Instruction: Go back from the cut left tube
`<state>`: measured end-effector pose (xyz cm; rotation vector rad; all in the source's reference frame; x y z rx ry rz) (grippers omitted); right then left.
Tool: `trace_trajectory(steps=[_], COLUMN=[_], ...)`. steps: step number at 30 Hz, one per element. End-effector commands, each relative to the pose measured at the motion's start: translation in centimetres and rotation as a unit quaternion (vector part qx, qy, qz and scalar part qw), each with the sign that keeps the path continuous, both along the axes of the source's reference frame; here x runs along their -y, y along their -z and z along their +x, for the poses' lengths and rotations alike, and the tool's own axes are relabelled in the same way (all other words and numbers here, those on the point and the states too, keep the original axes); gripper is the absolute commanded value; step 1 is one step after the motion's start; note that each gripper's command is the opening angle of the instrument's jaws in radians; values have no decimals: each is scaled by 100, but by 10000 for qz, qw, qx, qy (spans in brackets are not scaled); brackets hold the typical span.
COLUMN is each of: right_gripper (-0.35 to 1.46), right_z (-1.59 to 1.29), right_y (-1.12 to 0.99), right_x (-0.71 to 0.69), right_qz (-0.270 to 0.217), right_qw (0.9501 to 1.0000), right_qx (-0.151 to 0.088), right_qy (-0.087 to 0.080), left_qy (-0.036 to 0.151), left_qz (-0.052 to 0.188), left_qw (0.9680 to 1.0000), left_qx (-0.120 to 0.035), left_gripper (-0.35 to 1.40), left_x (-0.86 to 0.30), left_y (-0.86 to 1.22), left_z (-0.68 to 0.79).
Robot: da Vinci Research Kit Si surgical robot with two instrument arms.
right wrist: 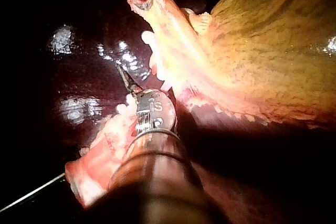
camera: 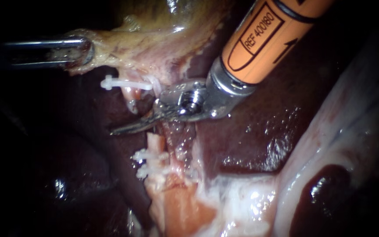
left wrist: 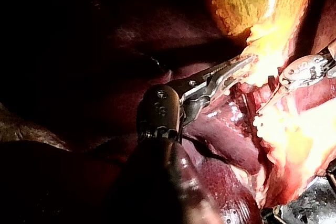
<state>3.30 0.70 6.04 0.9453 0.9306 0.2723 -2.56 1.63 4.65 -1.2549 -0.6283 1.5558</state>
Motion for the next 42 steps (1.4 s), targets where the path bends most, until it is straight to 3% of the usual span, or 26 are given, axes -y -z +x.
trace_trajectory(steps=[1, 3, 4, 5, 6, 7, 8, 12, 15, 22, 25, 32, 42], right_gripper=[-35, -33, 34, 86, 118, 126, 131, 138, 141, 143, 143, 143, 143], right_z=[1, 1, 2, 3, 4, 5, 6, 10, 10, -7, -28, -97, -178], right_y=[2, 5, 8, 10, 12, 15, 18, 25, 25, 31, 38, 59, 82], right_x=[1, 3, 6, 8, 11, 13, 17, 21, 22, 23, 24, 21, 16], right_qz=[86, 79, -30, -168, -315, -447, -443, -255, -370, -717, -1086, -1597, -1891], right_qw=[9999, 9999, 9995, 9982, 9958, 9923, 9909, 9895, 9890, 9906, 9897, 9832, 9742], right_qx=[74, 109, 173, 269, 382, 507, 593, 742, 728, 505, 290, 158, 403], right_qy=[-30, -90, -279, -509, -773, -1039, -1129, -1212, -1237, -1046, -888, -874, -1162], left_qy=[-1, -1, -1, -1, -1, -1, -1, -2, -2, -4, -6, -9, -8], left_qz=[1, 1, 1, 1, 1, 1, 1, 1, 1, 1, 1, 1, -2], left_qw=[10000, 10000, 10000, 10000, 10000, 10000, 10000, 10000, 10000, 10000, 10000, 10000, 10000], left_qx=[1, 1, 1, 1, 1, 1, 2, 2, 2, 3, 5, 6, 6], left_gripper=[-35, -35, -35, -35, -35, -35, -35, -35, -35, -35, -35, -35, -35], left_x=[0, 0, 0, 0, 0, 0, 0, 0, 0, 0, -1, -1, -1], left_y=[0, 0, 0, 0, 0, 0, 0, 0, 0, -1, -2, -2, -4], left_z=[0, 0, 0, 0, 0, 0, 0, 0, 0, 1, 2, 2, 2])
